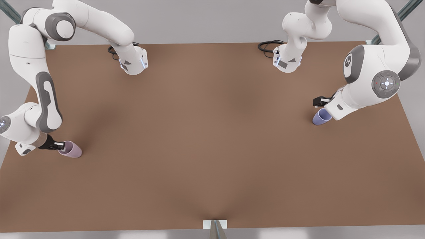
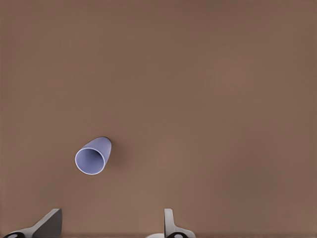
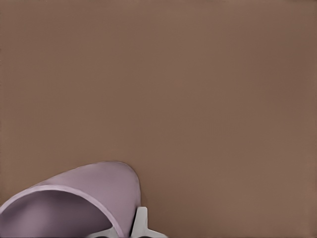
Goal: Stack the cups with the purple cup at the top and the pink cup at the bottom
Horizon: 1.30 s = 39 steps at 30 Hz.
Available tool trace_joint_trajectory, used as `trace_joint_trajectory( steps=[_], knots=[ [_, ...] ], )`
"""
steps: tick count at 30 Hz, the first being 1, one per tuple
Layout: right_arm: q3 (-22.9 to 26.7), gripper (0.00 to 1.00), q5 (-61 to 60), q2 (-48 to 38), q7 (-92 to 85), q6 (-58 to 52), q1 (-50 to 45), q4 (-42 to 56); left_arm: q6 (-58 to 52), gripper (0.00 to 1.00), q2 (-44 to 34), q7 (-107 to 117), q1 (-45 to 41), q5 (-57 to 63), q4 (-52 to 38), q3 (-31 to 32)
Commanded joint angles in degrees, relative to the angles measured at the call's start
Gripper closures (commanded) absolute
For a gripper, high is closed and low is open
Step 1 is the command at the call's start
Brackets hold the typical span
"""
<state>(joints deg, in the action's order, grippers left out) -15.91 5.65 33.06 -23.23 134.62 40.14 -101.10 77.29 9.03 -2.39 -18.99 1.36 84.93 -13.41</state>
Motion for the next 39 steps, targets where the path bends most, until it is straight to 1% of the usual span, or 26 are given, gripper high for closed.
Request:
trace_joint_trajectory(
  steps=[1,3,4,5,6,7,8,11,13,15,16,17,18,19,20,22,23,25,27,29,30,31,32,33,36,39],
  knots=[
    [-0.4,0.79,0.7,-1.4,-2.4,-0.8,-0.6,0.1,-0.1,0.00,-0.1,-0.1,0.0,0.1,0.0,0.0],
    [-0.5,0.79,0.3,-4.3,-0.9,-2.9,-4.0,0.1,-0.1,0.00,-0.2,-0.1,0.0,0.1,0.0,0.0],
    [-3.3,0.79,0.1,-4.5,0.5,-2.9,-3.9,0.1,-0.1,0.00,-0.2,-0.1,0.0,0.1,0.0,0.0],
    [-8.0,0.79,0.2,-5.8,6.5,-4.7,-4.0,0.1,-0.2,0.00,-0.4,-0.1,0.0,0.1,0.0,0.0],
    [-10.9,0.79,0.3,-6.3,11.5,-6.9,-4.0,0.2,-0.1,0.00,-0.5,-0.1,0.0,0.1,0.0,0.0],
    [-13.9,0.79,0.4,-6.3,16.3,-6.8,-4.2,0.1,-0.2,0.00,-0.5,-0.1,0.0,0.1,0.0,0.0],
    [-15.0,0.79,0.6,-6.4,21.0,-6.8,-7.2,0.0,-0.4,0.00,-0.8,-0.1,0.0,0.1,0.0,0.0],
    [-14.9,0.79,0.9,-7.2,35.4,-6.8,-17.5,-0.4,-0.3,0.00,-1.2,0.0,0.0,0.1,-0.2,0.1],
    [-14.8,0.79,3.7,-5.3,43.9,-5.8,-23.3,1.3,0.1,0.00,-1.1,0.0,0.0,0.1,-0.3,0.0],
    [-14.3,0.79,9.2,-0.5,54.8,-6.8,-30.3,7.4,0.1,0.00,-1.1,0.0,0.0,0.2,-0.5,0.0],
    [-14.2,0.79,10.8,2.9,59.4,-8.5,-34.3,12.1,0.4,0.00,-0.9,0.0,0.0,0.3,-0.6,0.0],
    [-13.6,0.79,12.5,7.8,65.1,-14.8,-40.0,21.4,0.8,0.00,-0.9,0.0,0.0,0.2,-0.6,0.0],
    [-10.6,0.79,12.5,11.9,69.3,-19.6,-46.5,30.3,0.8,0.00,-0.8,0.0,0.0,0.2,-0.6,-0.1],
    [-8.1,0.79,12.0,16.6,75.1,-23.0,-53.5,39.8,0.8,0.00,-0.8,0.1,0.0,0.2,-0.6,-0.1],
    [-8.0,0.79,12.0,21.3,79.3,-24.2,-58.2,48.2,0.8,0.00,-0.8,0.1,0.0,0.2,-0.6,-0.1],
    [-8.0,0.79,12.0,26.3,83.6,-23.4,-64.5,55.3,0.9,0.00,-0.1,0.0,0.0,0.4,-0.6,-0.4],
    [-7.9,0.79,12.0,27.8,83.8,-21.9,-67.3,57.3,0.9,0.00,0.0,0.0,0.0,0.6,-0.5,-0.4],
    [-8.2,0.79,12.0,28.3,83.7,-20.2,-69.5,57.9,1.8,0.00,0.2,0.0,1.5,0.7,0.3,-0.7],
    [-8.1,0.79,11.9,29.0,83.8,-19.0,-71.7,58.3,14.0,0.00,-2.0,-0.1,5.7,0.7,12.0,-0.7],
    [-7.9,0.79,11.9,31.5,85.6,-14.7,-73.9,58.6,20.3,0.00,-1.5,-2.7,10.4,0.8,18.5,-0.7],
    [-7.6,0.79,12.0,32.3,85.6,-13.5,-73.9,58.7,25.4,0.00,-1.5,-3.2,12.3,0.8,23.0,-0.8],
    [-7.0,0.79,12.0,33.5,85.6,-11.3,-73.9,58.7,28.8,0.00,-1.5,-3.4,13.0,0.8,26.4,-0.9],
    [-7.0,0.79,11.9,34.1,85.6,-9.6,-73.9,58.7,31.6,0.00,-1.4,-3.4,13.4,0.8,29.2,-1.2],
    [-7.2,0.79,9.3,35.2,85.8,-8.4,-73.8,59.2,35.6,0.00,-1.0,-3.6,14.1,0.8,32.2,-1.3],
    [-8.2,0.79,7.8,35.8,85.9,-7.9,-75.0,59.1,45.0,0.00,0.1,-7.2,16.6,0.8,38.2,-1.3],
    [-7.6,0.79,7.8,36.6,85.6,-6.1,-75.7,59.0,50.7,0.00,2.5,-10.9,19.1,0.8,41.5,-2.1]
  ],
)
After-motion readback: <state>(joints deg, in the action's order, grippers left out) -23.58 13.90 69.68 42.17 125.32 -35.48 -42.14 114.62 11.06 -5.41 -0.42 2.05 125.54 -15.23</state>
